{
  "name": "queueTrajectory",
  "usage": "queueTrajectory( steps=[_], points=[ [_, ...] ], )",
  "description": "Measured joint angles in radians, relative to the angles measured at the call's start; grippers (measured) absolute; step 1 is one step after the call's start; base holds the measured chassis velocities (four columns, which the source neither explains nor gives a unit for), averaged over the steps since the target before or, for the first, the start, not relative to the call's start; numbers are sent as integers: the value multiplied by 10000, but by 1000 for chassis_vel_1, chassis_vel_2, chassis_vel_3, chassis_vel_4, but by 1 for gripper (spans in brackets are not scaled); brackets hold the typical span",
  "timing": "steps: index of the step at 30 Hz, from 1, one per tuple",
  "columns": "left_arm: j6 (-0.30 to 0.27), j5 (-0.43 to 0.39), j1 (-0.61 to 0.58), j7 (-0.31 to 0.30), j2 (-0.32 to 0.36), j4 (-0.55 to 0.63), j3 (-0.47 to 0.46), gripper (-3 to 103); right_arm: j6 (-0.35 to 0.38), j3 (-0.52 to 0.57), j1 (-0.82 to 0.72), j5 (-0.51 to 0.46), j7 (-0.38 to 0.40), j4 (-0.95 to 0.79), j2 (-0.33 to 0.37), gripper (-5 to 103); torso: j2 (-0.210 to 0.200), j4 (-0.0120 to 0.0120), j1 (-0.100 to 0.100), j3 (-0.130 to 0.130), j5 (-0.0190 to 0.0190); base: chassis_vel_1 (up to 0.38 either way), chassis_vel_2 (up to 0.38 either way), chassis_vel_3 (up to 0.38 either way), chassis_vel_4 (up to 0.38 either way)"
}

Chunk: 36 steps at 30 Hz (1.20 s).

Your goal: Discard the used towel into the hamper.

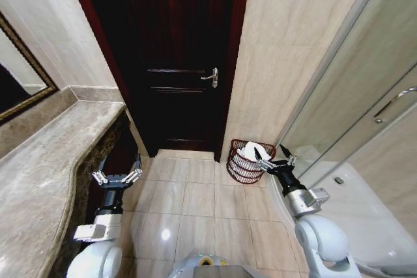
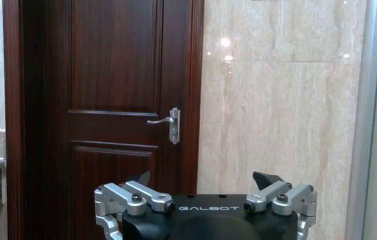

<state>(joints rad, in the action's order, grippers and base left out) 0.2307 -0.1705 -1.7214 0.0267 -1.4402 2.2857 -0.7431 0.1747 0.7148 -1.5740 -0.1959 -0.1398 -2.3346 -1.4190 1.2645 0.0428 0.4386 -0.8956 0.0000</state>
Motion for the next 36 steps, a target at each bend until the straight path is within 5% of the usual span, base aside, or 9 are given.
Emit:
queueTrajectory(
  steps=[36],
  points=[
    [10, -9, 42, 64, 61, 13, -108, 100, 6, 4, -63, 94, -58, -32, -73, 100, 0, 2, 2, -1, 0, 72, -75, -77, 71]
  ],
)
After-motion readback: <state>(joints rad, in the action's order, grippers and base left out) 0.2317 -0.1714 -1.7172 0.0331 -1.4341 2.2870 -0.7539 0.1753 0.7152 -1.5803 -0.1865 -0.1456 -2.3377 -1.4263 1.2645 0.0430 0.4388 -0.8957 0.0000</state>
